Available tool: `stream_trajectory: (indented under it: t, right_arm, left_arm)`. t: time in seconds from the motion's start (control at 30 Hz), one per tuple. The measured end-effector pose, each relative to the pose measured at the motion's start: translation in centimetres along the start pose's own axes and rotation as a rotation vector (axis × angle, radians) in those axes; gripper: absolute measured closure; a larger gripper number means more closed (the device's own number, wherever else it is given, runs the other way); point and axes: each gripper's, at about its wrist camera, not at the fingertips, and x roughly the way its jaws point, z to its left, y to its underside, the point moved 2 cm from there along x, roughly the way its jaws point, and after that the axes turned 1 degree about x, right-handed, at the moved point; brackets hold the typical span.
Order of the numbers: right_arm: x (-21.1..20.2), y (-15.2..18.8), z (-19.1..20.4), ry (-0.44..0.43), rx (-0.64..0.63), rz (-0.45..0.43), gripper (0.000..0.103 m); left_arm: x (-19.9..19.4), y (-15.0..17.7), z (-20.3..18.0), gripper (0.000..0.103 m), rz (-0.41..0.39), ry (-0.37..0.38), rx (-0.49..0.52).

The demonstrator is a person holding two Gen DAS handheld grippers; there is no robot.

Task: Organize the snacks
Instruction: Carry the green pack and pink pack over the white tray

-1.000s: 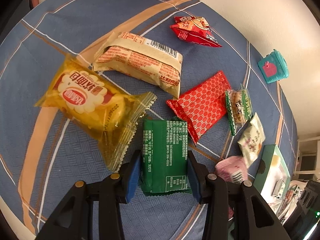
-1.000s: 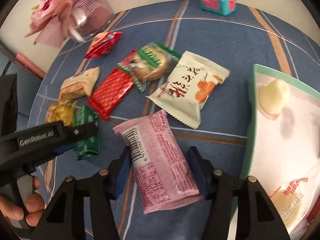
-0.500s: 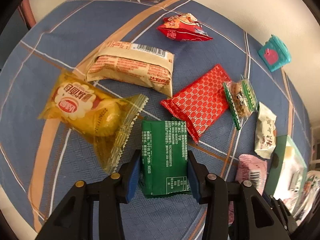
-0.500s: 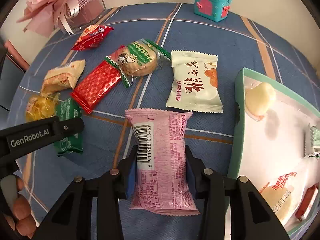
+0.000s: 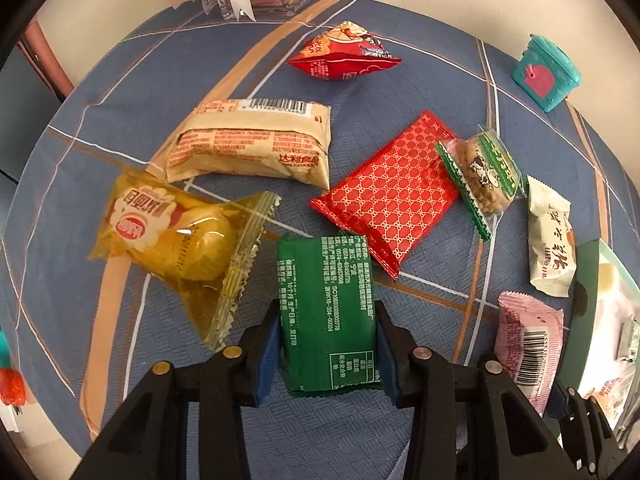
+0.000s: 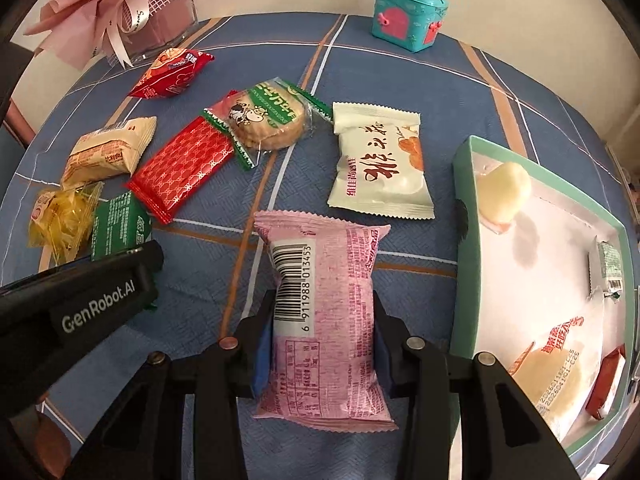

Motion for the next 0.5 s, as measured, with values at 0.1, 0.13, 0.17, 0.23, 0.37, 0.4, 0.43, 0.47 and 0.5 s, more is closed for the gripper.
stream_trajectory:
  t: [0.1, 0.13, 0.17, 0.23, 0.37, 0.4, 0.43, 0.47, 0.5]
  right_arm:
    - [0.2, -0.1, 0.2, 0.005, 0.003, 0.001, 0.062]
    - [0.1, -0.2, 0.3, 0.004, -0.002, 0.000, 0.063]
    - [0.0, -0.3, 0.4, -0.002, -0.006, -0.002, 0.064]
    - [-0.4, -0.2, 0.5, -0.022, -0.007, 0.001, 0.064]
    - [-1.0, -0.5, 1.1, -0.053, -0.016, -0.003, 0.065]
    - [-1.3, -0.6, 1.2, -0.059, -0.020, -0.009, 0.065]
    - [-1.8, -0.7, 1.4, -0.065, -0.024, -0.019, 0.065]
    - [-2.3, -0.9, 1.4, -0.068, -0.027, -0.027, 0.065]
    - [-2.8, -1.1, 1.5, -0.070, -0.031, -0.036, 0.065]
  left_arm:
    - [-0.6, 0.3, 0.9, 0.060, -0.007, -0.001, 0.012]
    - [-0.5, 0.3, 0.9, 0.060, -0.008, -0.001, 0.009]
    - [-0.9, 0.4, 1.2, 0.060, -0.008, 0.003, 0.006]
    - [-1.2, 0.4, 1.5, 0.060, -0.012, 0.008, -0.008]
    - [-1.8, 0.0, 2.4, 0.060, -0.036, 0.005, -0.015]
    - [-2.1, -0.1, 2.5, 0.060, -0.043, 0.008, -0.021]
    - [-2.3, -0.1, 2.6, 0.060, -0.050, 0.009, -0.024]
    - [-2.8, -0.2, 2.7, 0.060, -0.060, 0.009, -0.028]
    - [-3.3, -0.3, 2.8, 0.060, -0.073, 0.009, -0.032]
